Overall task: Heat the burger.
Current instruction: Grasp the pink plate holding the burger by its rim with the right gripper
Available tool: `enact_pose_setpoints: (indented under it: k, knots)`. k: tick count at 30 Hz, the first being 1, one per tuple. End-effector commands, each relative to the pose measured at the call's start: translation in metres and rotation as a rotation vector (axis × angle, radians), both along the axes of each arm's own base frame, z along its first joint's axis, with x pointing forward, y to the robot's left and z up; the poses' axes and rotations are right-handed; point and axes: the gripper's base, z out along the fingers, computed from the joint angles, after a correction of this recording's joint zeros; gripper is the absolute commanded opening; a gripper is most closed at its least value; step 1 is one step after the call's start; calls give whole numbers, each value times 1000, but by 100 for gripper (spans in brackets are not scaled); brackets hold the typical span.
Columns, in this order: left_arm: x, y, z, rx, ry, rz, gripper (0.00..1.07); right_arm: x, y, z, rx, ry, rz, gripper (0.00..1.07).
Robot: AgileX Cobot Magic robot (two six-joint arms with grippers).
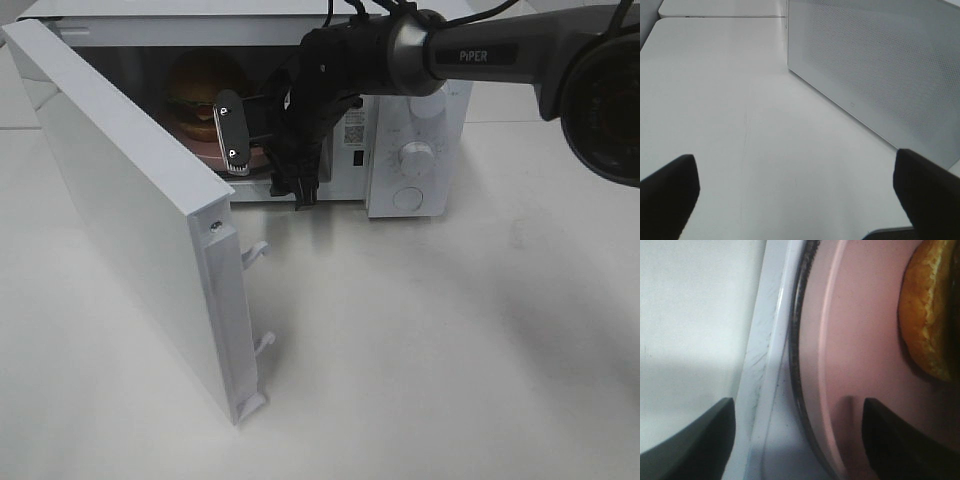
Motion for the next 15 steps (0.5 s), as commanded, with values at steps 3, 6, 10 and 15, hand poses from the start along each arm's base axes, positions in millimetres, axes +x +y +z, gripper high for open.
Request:
enact_pose_setpoints:
  k: [3, 6, 10, 15]
  knots:
    - [-2, 0, 0, -3, -26, -3, 98, 0, 2, -3, -9, 7, 21, 56]
    - [-2, 0, 0, -3, -26, -3, 98, -1, 2, -5, -13, 12, 27, 23]
    - [-2, 0, 0, -3, -26, -3, 98, -2, 2, -5, -6, 28, 22, 0]
    - [-2, 0, 0, -3, -26, -3, 98, -5, 3, -6, -21, 52, 56, 0]
